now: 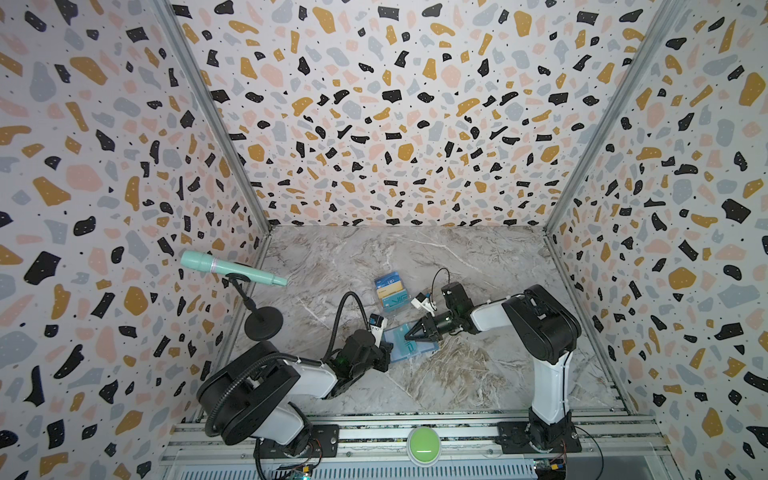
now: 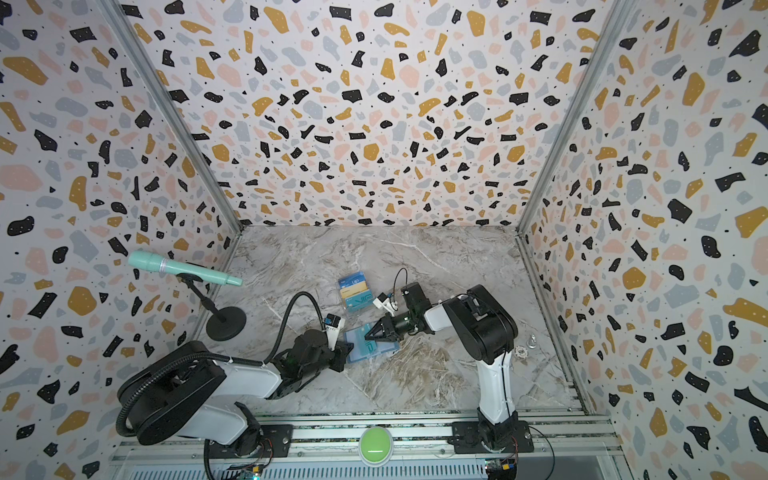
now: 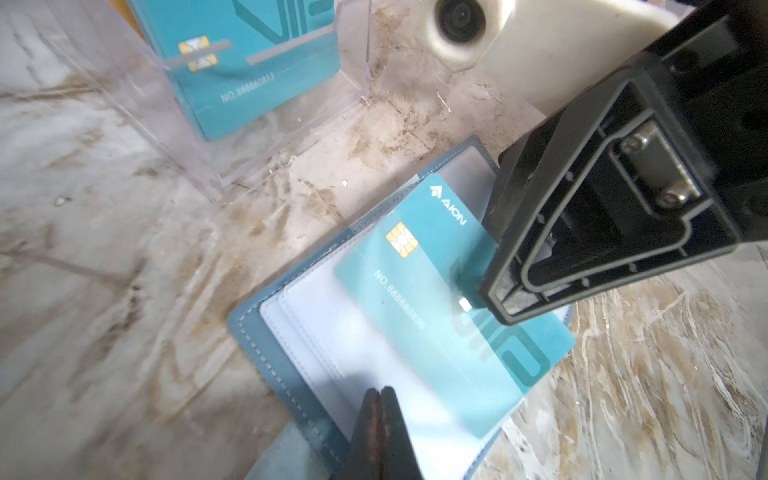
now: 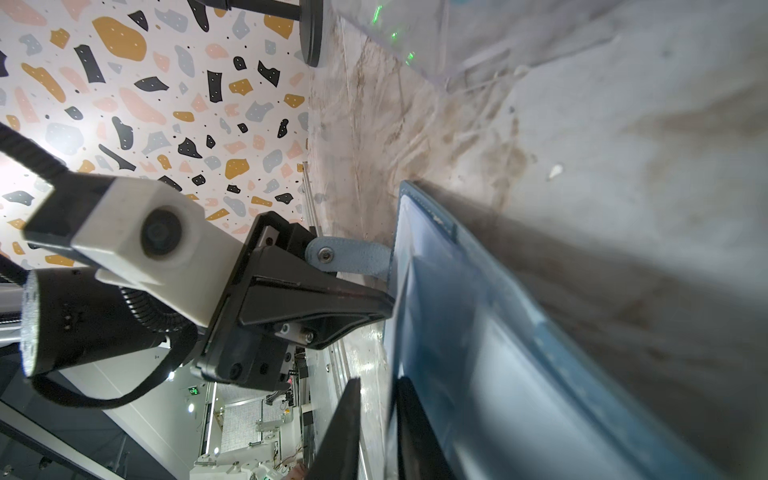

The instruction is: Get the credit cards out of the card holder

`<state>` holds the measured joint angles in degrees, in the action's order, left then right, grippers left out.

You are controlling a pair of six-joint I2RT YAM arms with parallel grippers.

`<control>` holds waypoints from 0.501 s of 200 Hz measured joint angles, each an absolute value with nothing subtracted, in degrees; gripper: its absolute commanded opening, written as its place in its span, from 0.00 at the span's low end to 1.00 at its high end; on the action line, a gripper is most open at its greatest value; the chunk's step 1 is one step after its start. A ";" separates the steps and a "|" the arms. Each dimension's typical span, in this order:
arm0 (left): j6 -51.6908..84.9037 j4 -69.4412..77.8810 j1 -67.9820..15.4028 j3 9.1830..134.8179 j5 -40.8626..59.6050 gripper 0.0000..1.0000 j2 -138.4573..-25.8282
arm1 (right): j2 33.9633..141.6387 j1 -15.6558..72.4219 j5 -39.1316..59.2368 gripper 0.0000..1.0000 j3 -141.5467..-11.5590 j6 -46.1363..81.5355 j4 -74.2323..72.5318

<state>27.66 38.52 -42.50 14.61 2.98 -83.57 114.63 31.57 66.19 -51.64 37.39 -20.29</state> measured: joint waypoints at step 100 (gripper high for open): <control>27.59 37.28 -42.50 15.00 2.70 0.00 -83.20 | 113.60 30.85 60.73 0.05 -53.95 28.34 -7.01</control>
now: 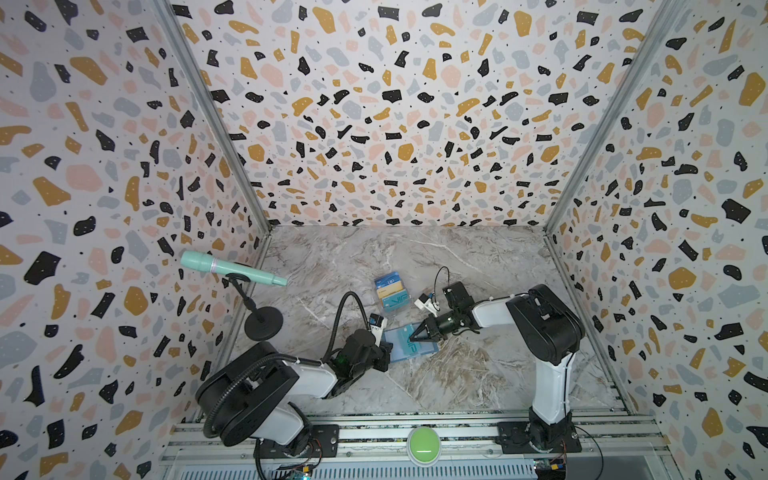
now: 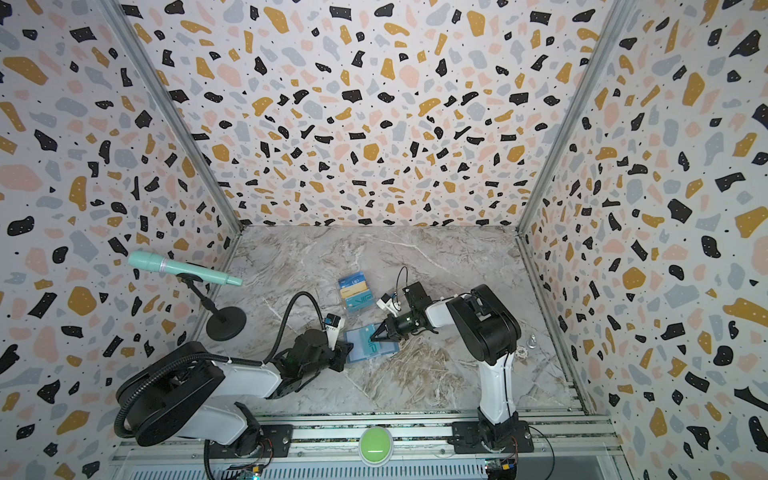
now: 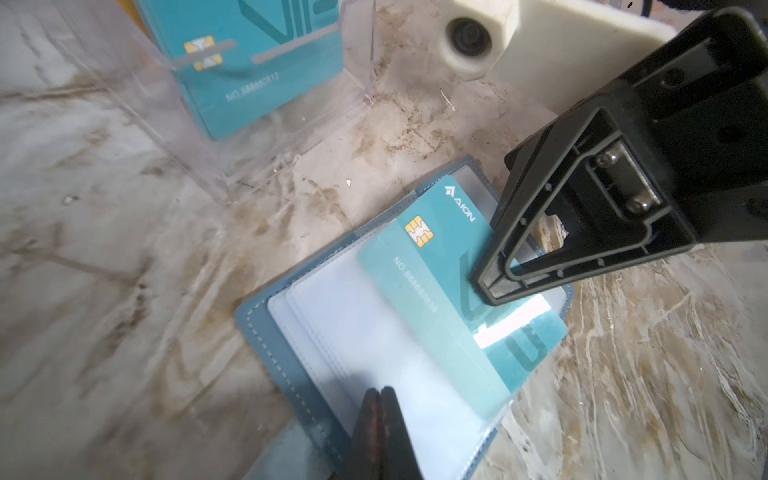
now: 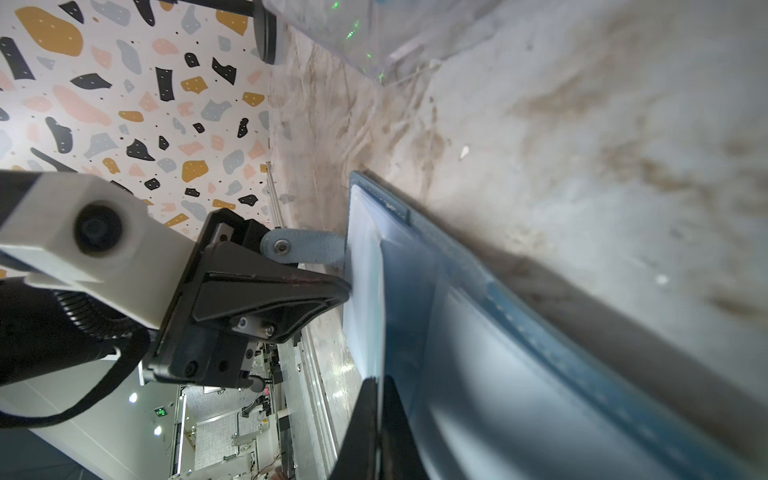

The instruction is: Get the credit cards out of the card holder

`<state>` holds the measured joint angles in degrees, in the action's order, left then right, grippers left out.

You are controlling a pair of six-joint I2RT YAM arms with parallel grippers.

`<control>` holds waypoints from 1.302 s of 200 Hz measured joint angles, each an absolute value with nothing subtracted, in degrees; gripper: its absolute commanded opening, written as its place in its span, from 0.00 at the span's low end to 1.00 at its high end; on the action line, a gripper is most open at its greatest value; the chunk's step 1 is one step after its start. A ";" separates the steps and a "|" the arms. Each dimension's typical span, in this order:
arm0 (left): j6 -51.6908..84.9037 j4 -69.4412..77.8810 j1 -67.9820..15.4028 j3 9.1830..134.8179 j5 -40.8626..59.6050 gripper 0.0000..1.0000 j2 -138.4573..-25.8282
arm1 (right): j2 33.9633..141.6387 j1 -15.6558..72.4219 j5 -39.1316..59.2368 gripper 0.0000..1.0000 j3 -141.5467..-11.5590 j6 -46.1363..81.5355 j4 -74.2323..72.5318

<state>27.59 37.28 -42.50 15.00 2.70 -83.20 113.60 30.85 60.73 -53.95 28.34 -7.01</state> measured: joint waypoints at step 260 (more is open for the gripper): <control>14.02 -0.69 -38.20 41.54 4.69 0.51 -65.28 | 81.62 29.93 35.05 0.00 -61.25 -1.02 22.52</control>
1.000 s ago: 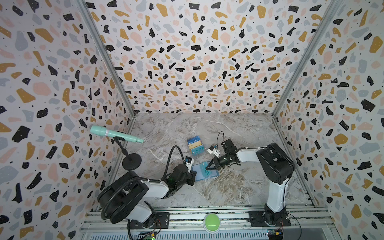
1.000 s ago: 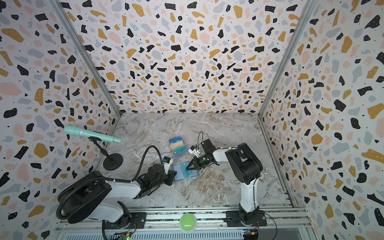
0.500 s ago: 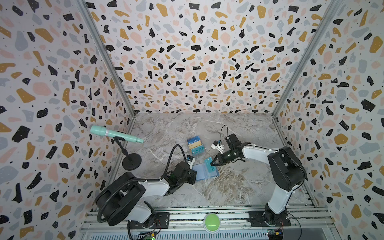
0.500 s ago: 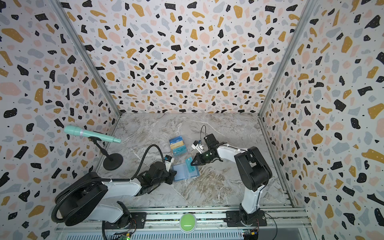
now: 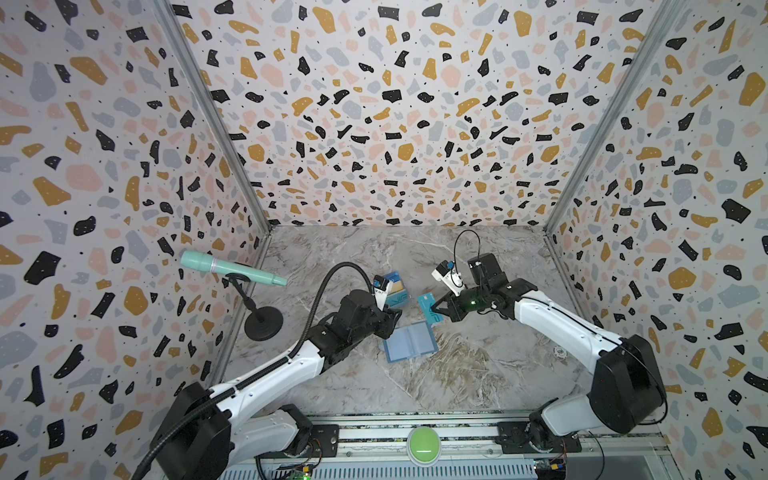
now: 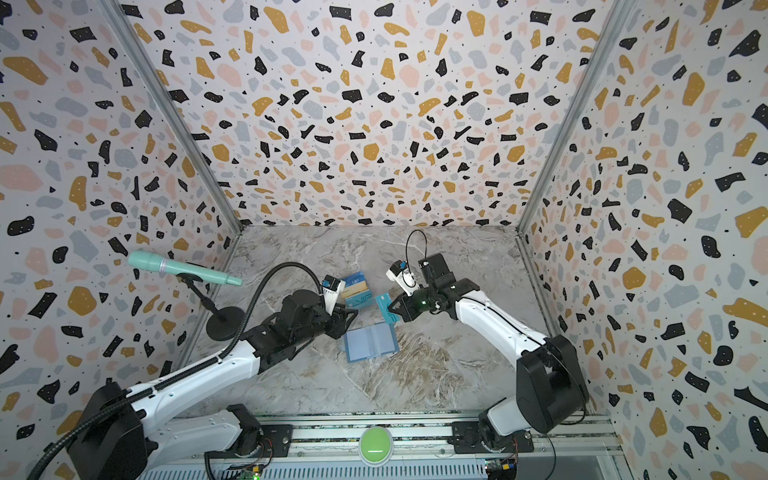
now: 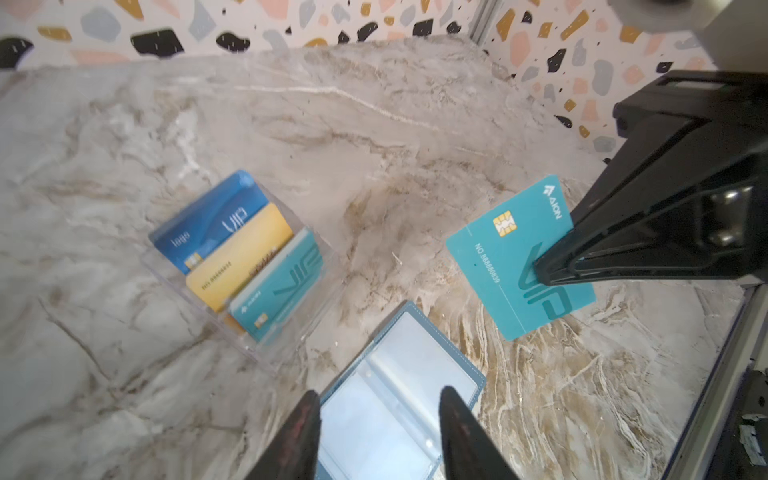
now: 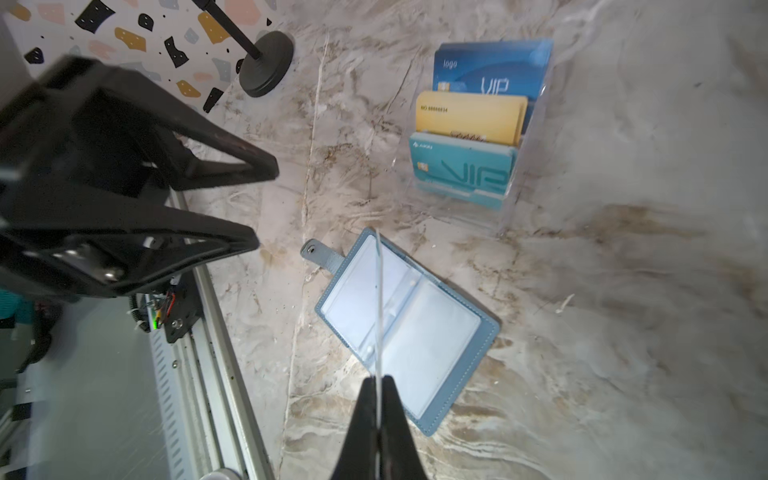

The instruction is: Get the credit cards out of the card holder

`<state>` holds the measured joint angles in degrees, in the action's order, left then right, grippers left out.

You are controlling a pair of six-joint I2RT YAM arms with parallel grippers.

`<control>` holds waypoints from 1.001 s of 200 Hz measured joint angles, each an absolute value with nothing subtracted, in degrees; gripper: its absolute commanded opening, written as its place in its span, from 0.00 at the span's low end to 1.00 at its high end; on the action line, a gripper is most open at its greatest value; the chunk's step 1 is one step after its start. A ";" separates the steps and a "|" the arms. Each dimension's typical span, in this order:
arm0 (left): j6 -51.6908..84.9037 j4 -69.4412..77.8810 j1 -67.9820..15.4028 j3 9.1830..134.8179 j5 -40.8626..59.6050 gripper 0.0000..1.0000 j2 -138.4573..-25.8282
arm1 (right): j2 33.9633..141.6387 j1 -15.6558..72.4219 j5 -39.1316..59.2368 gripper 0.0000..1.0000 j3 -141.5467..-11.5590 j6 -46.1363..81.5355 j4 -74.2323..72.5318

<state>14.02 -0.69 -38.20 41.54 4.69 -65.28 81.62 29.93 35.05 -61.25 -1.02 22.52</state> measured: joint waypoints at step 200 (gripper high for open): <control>-23.18 -33.39 -34.50 64.79 34.98 0.38 -69.65 | 75.29 37.95 43.35 0.00 -63.79 -19.64 26.89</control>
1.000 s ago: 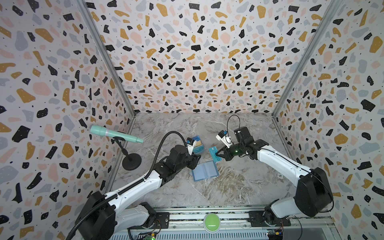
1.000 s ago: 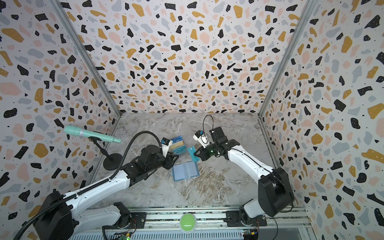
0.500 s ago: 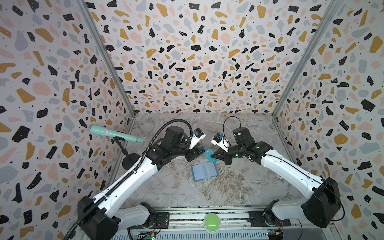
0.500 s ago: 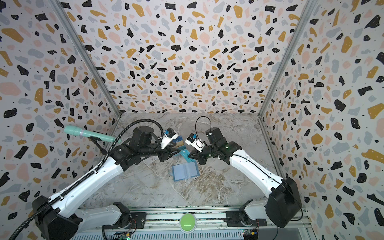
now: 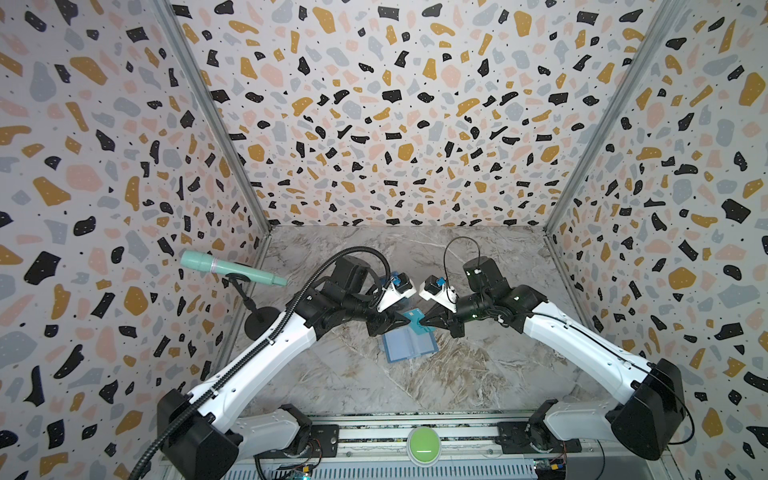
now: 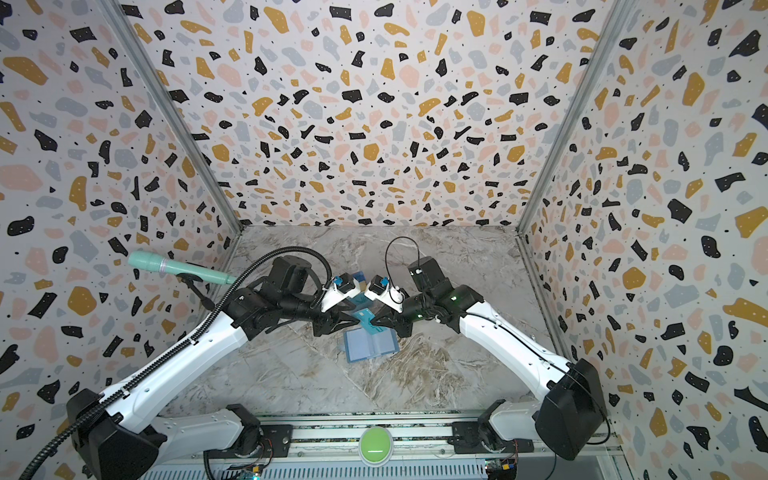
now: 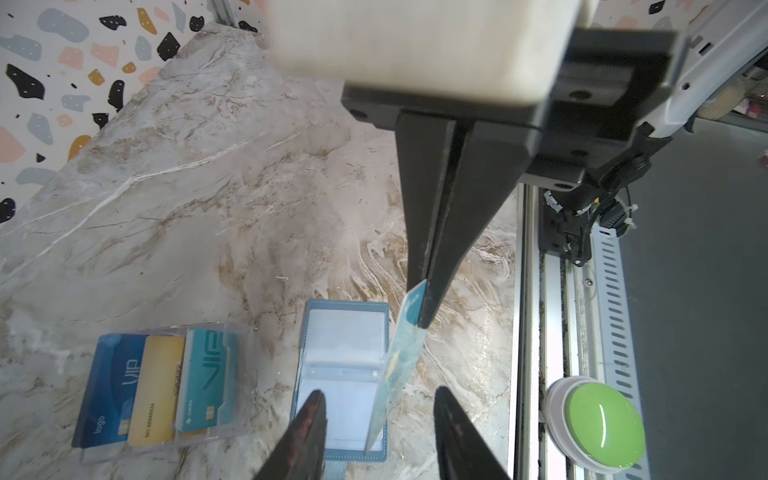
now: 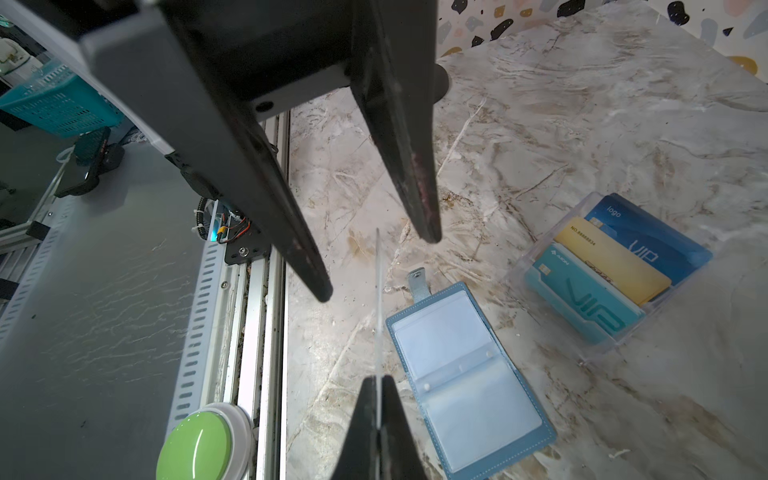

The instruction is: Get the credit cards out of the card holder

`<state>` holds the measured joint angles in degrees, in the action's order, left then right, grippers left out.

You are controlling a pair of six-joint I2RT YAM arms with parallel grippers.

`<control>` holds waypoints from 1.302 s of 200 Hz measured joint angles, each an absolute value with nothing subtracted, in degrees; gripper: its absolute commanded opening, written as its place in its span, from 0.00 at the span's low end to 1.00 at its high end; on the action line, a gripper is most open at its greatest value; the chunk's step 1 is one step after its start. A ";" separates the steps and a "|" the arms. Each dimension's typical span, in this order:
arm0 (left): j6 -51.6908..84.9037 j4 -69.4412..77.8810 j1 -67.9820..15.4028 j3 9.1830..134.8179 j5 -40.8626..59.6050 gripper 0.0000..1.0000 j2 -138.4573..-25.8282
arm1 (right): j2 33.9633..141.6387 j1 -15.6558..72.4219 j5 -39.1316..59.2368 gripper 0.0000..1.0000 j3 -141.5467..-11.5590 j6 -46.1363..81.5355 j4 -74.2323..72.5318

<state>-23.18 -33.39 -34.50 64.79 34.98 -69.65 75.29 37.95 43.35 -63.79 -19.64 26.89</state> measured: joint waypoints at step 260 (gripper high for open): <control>-18.04 -24.10 -31.38 62.78 47.22 0.00 -72.51 | 74.02 35.44 44.34 0.78 -62.70 -19.94 24.34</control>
<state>-18.04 -24.10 -31.38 62.78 47.22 -72.51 74.02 35.44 44.34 -62.70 -19.94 24.34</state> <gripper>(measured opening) 0.050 0.736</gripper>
